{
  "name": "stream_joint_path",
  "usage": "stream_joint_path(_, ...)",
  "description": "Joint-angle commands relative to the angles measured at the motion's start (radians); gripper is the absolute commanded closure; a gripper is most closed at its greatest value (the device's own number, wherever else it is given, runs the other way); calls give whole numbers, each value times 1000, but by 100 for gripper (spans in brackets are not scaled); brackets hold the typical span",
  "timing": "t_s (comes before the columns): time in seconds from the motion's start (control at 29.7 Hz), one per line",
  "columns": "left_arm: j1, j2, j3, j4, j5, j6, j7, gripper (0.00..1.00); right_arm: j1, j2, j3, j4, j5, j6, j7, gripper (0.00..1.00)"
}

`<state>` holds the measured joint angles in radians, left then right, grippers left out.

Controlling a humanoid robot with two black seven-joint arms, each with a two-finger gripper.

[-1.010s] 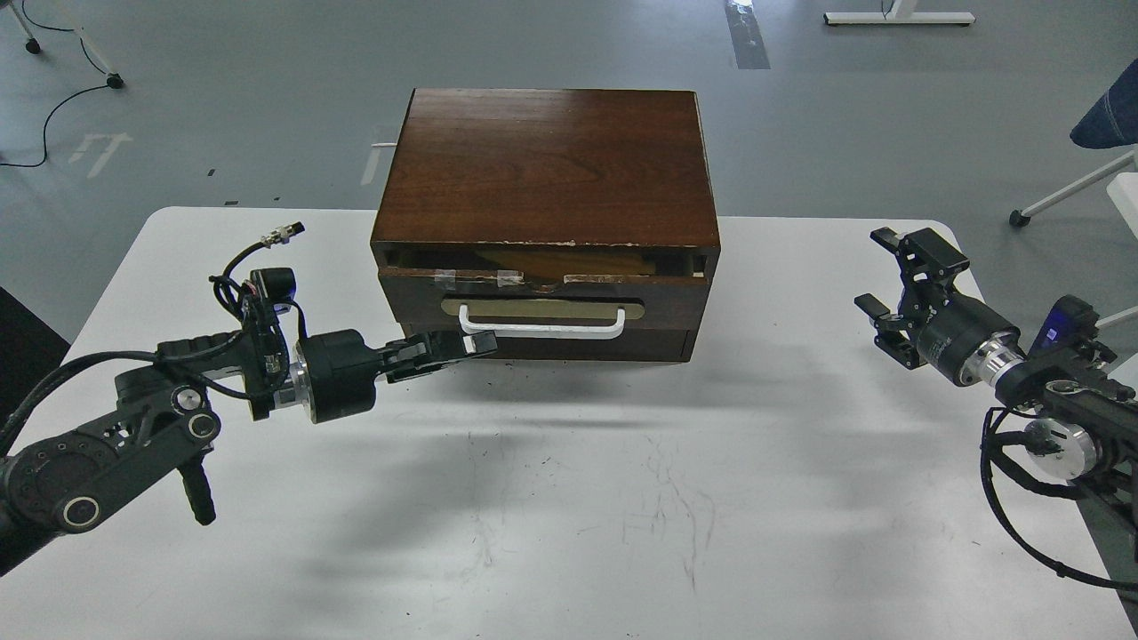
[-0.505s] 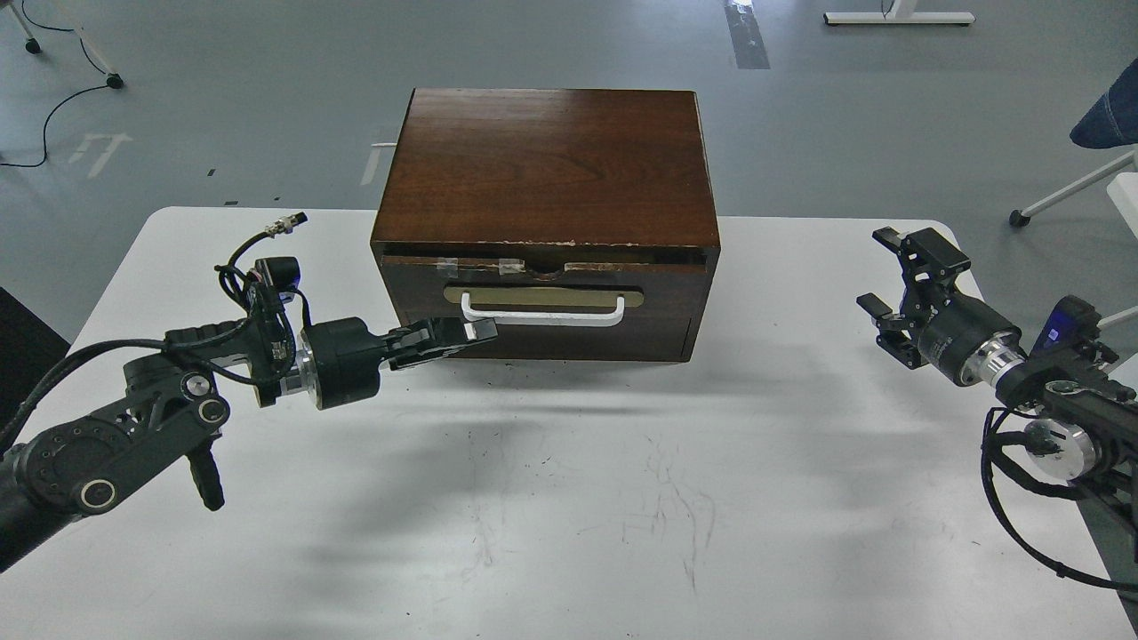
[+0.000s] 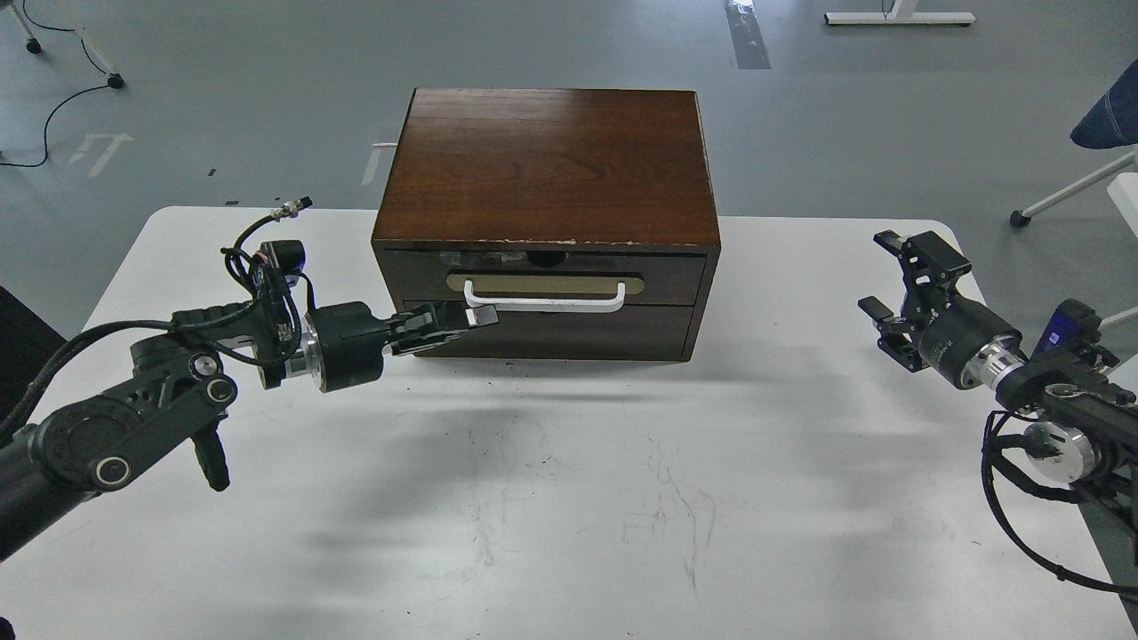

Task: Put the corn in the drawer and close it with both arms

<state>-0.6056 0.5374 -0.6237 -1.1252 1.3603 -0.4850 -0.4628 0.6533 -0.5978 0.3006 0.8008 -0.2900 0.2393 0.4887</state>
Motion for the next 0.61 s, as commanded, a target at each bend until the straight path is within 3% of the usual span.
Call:
stream_joint_path(0.0,1,0,2,-14,-3,-4,-3,100,-3,0,2,1,0,0,0,0)
stream_joint_path(0.17,21,48,2,-77,-3,-4,-26,100,-3,0,5,1,0,0,0,0)
stream_joint_path(0.47,76,199,-4,-240,-189,-4,-26,98,0,0,9,2,0,0,0,0)
stream_joint_path(0.5,79,208,-5,-252,-219,-4,-26,87,0,0,9,2,0,0,0,0)
stream_joint_path(0.54,89,231,-11,-267,-292,-4,-26,53,0,1,12,5,0,0,0,0)
stream_joint_path(0.57,90,240,-14,-269,-326,-4,-26,33,0,1,12,5,0,0,0,0)
